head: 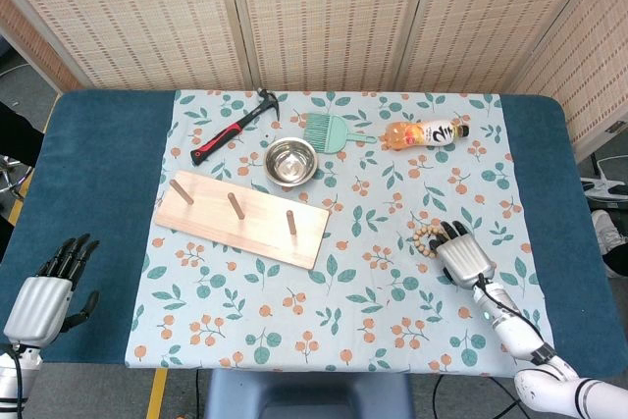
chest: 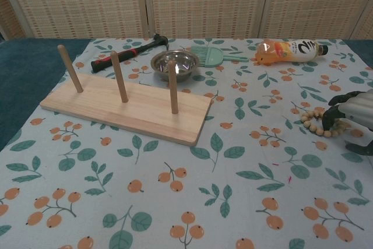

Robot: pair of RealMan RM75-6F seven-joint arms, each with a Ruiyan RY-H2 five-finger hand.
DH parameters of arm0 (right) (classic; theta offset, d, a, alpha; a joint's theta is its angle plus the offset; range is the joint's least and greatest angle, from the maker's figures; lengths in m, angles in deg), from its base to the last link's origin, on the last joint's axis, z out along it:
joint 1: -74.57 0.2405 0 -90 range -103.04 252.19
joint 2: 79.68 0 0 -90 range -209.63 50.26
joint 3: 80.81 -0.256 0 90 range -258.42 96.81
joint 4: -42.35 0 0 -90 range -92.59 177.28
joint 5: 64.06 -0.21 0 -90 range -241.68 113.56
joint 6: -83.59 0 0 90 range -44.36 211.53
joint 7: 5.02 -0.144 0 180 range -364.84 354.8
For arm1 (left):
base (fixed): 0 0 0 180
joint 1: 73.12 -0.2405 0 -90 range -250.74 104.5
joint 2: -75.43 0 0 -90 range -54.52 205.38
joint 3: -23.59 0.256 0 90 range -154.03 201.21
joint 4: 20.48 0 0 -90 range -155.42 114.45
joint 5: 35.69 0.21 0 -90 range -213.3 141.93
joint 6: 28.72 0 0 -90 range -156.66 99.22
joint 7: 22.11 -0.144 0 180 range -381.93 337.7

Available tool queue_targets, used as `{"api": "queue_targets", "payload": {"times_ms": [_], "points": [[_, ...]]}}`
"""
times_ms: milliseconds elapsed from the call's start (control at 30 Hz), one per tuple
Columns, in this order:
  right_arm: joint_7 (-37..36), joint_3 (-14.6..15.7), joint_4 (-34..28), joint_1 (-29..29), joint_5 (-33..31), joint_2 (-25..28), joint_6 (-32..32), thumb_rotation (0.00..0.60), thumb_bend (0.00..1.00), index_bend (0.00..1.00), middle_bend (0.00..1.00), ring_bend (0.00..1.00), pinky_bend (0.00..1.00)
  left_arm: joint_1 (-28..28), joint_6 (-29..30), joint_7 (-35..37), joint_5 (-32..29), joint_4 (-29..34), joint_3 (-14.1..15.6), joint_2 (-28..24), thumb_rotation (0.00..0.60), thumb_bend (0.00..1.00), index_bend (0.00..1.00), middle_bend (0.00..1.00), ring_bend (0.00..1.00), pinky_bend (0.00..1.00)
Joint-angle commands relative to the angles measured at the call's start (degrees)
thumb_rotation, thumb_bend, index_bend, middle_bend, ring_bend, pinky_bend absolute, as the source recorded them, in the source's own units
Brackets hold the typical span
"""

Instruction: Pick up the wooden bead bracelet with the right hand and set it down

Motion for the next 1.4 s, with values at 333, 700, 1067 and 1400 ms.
{"api": "queue_targets", "payload": {"times_ms": [333, 700, 1067, 1400], "points": [[4.1, 0.6, 1.7, 0.6, -2.4, -2.0, -0.1, 0.600, 0.30, 0.56, 0.45, 0.26, 0.27, 0.1, -0.5, -0.2, -0.4, 0.0, 0.0, -0.1, 0.600, 0.44, 0.00, 0.00, 0.01, 0.29], [-0.4, -0.1, 0.4, 0.8, -3.0, -1.6, -0.8, 0.600, 0.57, 0.74, 0.61, 0.47, 0.46, 0.0, -0.2, -0.6, -0.4, 0.2, -0.1, -0.2, 0.600, 0.44, 0.00, 0.01, 0.02, 0.29], [-38.6, -5.8, -4.5, 0.0, -5.1, 1.1, 3.1, 0.600, 0.65, 0.77, 0.63, 0.50, 0.51, 0.0, -0.2, -0.6, -0.3, 0.3, 0.0, -0.2, 0.600, 0.45, 0.00, 0.01, 0.02, 0.29], [-81.5, -11.8, -5.4, -1.5, -3.6, 5.0, 10.8, 0.600, 0.65, 0.77, 0.63, 0.50, 0.51, 0.0, -0.3, -1.1, -0.3, 0.4, 0.0, 0.1, 0.600, 0.45, 0.00, 0.01, 0.02, 0.29]]}}
